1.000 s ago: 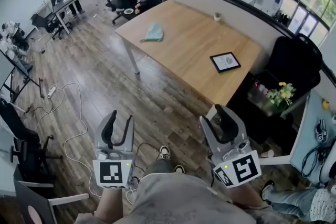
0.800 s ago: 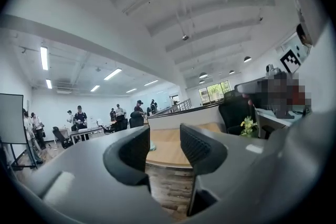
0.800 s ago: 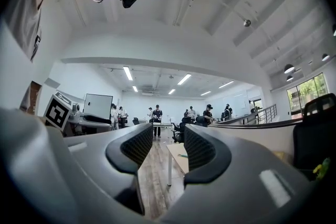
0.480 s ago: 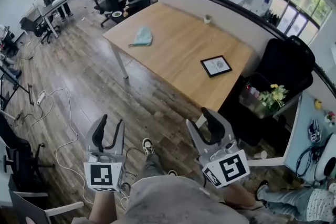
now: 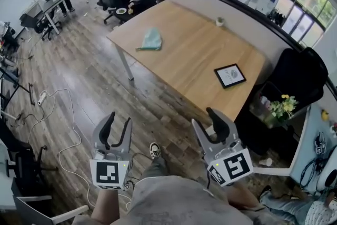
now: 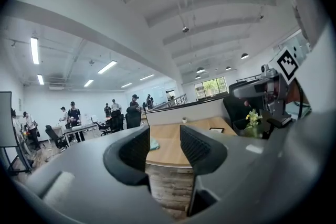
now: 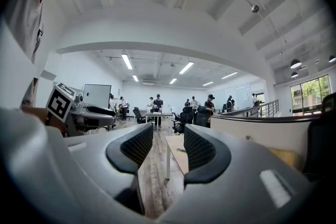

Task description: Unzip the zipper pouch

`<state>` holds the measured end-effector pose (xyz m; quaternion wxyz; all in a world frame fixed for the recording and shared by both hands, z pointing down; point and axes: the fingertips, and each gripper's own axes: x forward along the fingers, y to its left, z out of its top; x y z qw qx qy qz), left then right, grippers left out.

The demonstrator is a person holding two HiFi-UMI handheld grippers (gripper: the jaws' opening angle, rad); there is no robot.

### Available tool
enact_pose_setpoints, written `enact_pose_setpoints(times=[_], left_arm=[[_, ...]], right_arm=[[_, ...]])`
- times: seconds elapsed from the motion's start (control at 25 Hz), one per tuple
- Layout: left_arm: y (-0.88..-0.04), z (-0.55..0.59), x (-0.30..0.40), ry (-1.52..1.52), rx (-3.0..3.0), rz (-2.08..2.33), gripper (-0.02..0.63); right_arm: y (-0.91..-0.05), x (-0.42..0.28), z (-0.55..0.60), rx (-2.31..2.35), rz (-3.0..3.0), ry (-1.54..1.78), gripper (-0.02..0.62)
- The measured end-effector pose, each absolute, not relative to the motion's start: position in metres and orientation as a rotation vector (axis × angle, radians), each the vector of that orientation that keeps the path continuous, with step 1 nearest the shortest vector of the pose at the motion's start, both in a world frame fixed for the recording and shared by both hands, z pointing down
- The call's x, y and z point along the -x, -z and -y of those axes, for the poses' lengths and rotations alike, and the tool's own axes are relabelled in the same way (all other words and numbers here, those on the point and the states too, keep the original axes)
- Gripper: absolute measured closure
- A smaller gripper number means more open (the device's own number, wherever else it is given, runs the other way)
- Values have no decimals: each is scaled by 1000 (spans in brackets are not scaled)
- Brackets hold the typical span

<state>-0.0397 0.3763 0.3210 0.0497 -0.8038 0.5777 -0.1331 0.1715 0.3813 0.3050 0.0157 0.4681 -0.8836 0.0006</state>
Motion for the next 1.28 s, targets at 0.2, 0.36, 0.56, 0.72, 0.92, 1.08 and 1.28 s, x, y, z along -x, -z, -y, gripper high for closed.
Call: enact_pose_setpoints(times=[0.2, 0.36, 0.56, 0.72, 0.92, 1.08, 1.28], left_arm=[[-317, -317, 69, 413, 2466, -1734, 426], [-314, -271, 98, 411, 2477, -1728, 426], [-310, -221, 131, 367, 2456, -1667, 426], [-316, -194, 153, 397, 2484, -1691, 426], [-321, -167, 168, 395, 2487, -1715, 426], [-326, -142, 174, 380, 2480, -1692, 426], [-332, -106, 166, 401, 2493, -1672, 426]], right_arm=[[-301, -142, -320, -1477, 2725, -10, 426], [-298, -119, -274, -1503, 2695, -7, 426], [-300, -93, -226, -1527, 2655, 9, 428], [-302, -79, -197, -1540, 2615, 35, 428], [-317, -75, -171, -1481, 2560, 41, 428], [-331, -70, -148, -1446, 2536, 29, 428], [-340, -71, -113, -1436, 2537, 23, 428]])
